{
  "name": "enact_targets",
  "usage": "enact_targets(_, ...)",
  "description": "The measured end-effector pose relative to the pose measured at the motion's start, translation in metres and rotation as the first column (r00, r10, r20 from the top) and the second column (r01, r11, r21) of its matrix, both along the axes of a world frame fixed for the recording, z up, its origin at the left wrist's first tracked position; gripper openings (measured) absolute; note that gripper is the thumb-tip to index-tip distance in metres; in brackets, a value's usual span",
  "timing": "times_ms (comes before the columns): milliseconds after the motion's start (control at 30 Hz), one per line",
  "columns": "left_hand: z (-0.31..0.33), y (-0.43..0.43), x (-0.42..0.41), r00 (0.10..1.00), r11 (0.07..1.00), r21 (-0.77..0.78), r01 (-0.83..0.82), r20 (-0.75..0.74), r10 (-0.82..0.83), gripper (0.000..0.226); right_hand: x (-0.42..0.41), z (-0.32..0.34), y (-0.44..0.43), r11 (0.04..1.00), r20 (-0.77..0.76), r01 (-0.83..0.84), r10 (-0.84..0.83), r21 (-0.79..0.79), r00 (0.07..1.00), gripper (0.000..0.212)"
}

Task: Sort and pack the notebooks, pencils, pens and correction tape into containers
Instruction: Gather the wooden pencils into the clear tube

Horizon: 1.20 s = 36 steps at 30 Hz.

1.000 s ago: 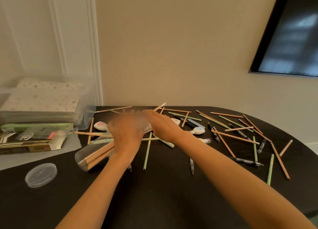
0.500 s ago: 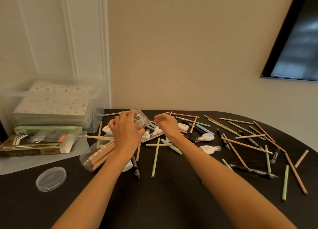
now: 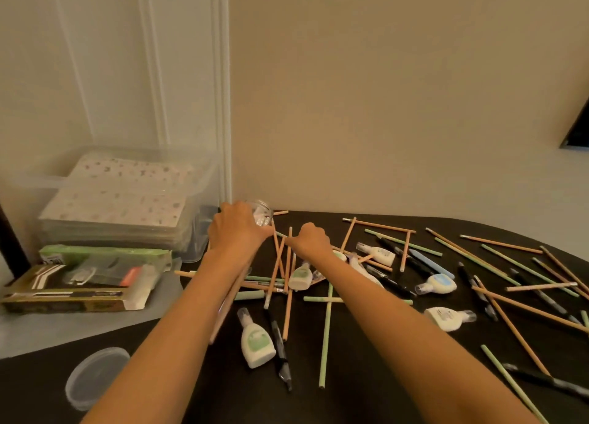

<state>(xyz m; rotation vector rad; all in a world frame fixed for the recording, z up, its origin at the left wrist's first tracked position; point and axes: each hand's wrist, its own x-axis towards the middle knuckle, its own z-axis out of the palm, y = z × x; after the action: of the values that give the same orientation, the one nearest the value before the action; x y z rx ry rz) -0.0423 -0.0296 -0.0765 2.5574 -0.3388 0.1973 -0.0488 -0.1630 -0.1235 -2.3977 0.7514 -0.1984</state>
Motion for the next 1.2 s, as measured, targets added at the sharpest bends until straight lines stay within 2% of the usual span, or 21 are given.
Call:
enact_targets(67,-0.005,-0.004,0.010,0.999,1.000,0.030,-0.008,-0.041,0.009,0.052,0.012,-0.006,0.000,1.000,-0.045,-0.015,0.014,-0.027,0.999,0.025)
enact_targets(167,-0.011,-0.009,0.021,0.998,0.998,0.056,-0.013,-0.061,0.017,0.057,0.025,-0.014,-0.001,0.997,-0.119,-0.046,0.037,-0.069,0.992,0.031)
enact_targets(333,-0.016,-0.010,0.030,0.999,0.999,0.048,-0.020,-0.048,0.023,0.059,0.041,-0.019,0.000,0.994,-0.148,-0.074,0.062,-0.078,0.987,0.027)
enact_targets(467,-0.020,-0.009,0.036,0.999,0.999,0.023,-0.045,-0.027,0.045,0.058,0.050,-0.018,0.002,0.992,-0.190,-0.117,0.108,-0.037,0.976,0.038)
enact_targets(567,-0.021,-0.010,0.036,0.999,0.999,0.029,-0.038,-0.027,0.039,0.059,0.056,-0.020,0.006,0.991,-0.199,-0.135,0.131,-0.004,0.971,0.021)
enact_targets(600,-0.022,-0.011,0.036,0.999,0.999,0.036,-0.034,-0.028,0.035,0.060,0.057,-0.021,0.007,0.991,-0.191,-0.134,0.132,0.001,0.973,0.019)
enact_targets(700,-0.023,-0.012,0.036,0.999,0.998,0.042,-0.038,-0.029,0.039,0.060,0.057,-0.021,0.008,0.991,-0.178,-0.119,0.127,0.054,0.976,0.029)
enact_targets(767,-0.023,-0.011,0.035,0.999,0.998,0.039,-0.044,-0.021,0.045,0.059,0.056,-0.021,0.006,0.988,-0.122,-0.105,0.118,0.109,0.986,0.019)
enact_targets(867,-0.022,-0.007,0.038,0.998,0.998,0.011,-0.055,-0.019,0.055,0.054,0.060,-0.019,0.004,0.979,0.009,-0.043,0.042,0.201,0.999,0.024)
enact_targets(967,-0.021,-0.001,0.048,0.996,0.996,-0.046,-0.076,-0.041,0.074,0.050,0.064,-0.015,0.009,0.951,0.037,-0.059,0.051,0.305,0.998,0.018)
enact_targets(1067,-0.019,0.004,0.055,0.993,0.989,-0.104,-0.104,-0.071,0.097,0.044,0.068,-0.018,0.019,0.961,0.010,-0.116,0.118,0.250,0.993,0.013)
enact_targets(1200,-0.019,0.006,0.058,0.992,0.986,-0.126,-0.110,-0.077,0.101,0.042,0.073,-0.029,0.025,0.981,-0.073,-0.170,0.178,0.098,0.981,0.019)
